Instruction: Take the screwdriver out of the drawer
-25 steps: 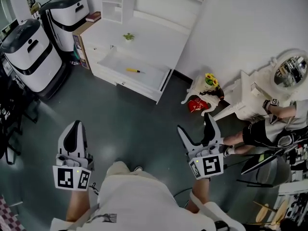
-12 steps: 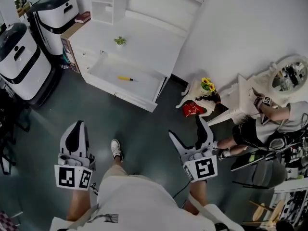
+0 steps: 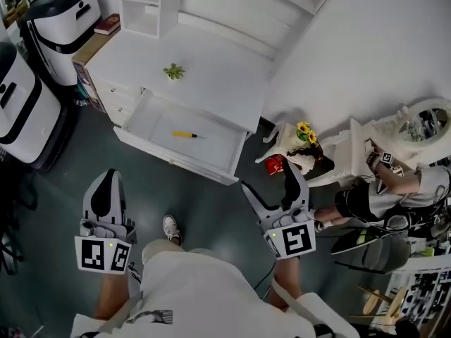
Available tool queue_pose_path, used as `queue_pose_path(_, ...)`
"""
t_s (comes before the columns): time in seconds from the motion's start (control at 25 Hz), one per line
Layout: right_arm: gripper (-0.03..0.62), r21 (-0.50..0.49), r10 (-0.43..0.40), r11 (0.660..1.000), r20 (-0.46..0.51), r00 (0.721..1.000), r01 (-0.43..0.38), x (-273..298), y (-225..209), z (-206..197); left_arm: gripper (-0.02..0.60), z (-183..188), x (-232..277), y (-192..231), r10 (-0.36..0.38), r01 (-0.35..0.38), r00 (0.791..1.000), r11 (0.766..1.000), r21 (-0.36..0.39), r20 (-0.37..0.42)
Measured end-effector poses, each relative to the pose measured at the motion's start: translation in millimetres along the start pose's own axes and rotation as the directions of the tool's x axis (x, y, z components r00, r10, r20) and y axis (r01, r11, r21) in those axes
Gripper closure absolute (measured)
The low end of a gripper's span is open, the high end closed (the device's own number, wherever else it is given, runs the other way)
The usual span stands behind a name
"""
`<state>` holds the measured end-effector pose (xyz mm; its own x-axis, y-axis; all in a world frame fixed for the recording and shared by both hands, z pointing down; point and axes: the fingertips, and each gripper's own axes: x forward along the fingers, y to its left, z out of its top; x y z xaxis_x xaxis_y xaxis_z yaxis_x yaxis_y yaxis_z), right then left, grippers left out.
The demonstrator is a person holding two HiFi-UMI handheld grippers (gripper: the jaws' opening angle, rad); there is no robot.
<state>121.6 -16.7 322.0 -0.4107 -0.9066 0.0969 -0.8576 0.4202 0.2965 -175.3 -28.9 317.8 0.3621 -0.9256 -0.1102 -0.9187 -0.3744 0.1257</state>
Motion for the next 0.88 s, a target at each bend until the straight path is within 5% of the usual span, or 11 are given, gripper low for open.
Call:
queue_pose_path(0.56,0.178,0.013,-0.006,1.0,-0.097,0.995,0.007,80,-16,-28,0.566,-38,102,24,-0.101,0.094,0.992,0.992,-0.089,-0.075)
queue_pose_path(0.88,0.178,0.007,0.107,0.994,-0.151,0.983,-0.108,126,-30,-79,0.566,-42,122,28,-0.016,0.012,0.997,0.999,-0.048,-0.081)
